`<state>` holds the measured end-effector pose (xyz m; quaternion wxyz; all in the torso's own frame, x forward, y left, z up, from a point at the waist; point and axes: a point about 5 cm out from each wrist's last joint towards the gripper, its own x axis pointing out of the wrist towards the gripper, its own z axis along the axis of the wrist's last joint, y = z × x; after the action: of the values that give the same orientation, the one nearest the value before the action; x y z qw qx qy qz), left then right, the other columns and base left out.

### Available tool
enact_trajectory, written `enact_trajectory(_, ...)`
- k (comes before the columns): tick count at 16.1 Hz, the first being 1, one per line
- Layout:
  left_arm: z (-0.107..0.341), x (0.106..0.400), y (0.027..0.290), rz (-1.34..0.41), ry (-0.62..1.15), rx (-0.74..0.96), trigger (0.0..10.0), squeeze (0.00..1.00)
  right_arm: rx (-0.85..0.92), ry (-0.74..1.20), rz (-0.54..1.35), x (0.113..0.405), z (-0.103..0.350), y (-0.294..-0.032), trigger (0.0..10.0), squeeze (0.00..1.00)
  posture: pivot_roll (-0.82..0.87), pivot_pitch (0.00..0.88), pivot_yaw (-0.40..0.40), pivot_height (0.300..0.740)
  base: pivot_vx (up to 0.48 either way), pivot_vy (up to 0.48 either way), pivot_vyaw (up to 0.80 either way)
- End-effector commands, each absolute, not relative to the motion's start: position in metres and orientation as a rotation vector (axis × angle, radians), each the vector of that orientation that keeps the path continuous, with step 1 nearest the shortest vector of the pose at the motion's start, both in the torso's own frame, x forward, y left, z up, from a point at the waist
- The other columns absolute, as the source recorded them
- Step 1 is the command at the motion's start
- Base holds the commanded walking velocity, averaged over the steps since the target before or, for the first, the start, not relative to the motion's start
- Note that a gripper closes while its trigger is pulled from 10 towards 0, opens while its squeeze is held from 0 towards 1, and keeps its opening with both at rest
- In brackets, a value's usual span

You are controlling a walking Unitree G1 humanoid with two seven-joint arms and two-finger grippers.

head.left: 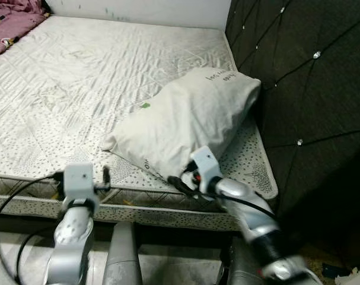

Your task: Clean up the room

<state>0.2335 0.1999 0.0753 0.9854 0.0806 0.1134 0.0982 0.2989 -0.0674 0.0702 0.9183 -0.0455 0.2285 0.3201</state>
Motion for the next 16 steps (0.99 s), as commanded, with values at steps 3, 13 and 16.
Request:
enact_trajectory(3, 0.076, 0.218, 0.215, 0.258, 0.254, 0.197, 10.0, 0.0, -0.102, 0.491, 0.534, 0.311, 0.067, -0.072, 10.0, 0.0, 0.2, 0.0, -0.071, 0.575, 0.0, 0.0, 0.0)
enact_trajectory(13, 0.079, 0.225, 0.212, 0.247, 0.246, 0.2, 10.0, 0.0, -0.157, 0.451, 0.273, 0.318, 0.07, -0.131, 10.0, 0.0, 0.19, 0.0, -0.049, 0.575, 0.0, 0.0, 0.0)
enact_trajectory(16, 0.079, 0.224, 0.212, 0.242, 0.251, 0.2, 10.0, 0.0, -0.169, 0.531, 0.397, 0.302, 0.058, -0.137, 10.0, 0.0, 0.17, 0.0, -0.042, 0.575, 0.0, 0.0, 0.0)
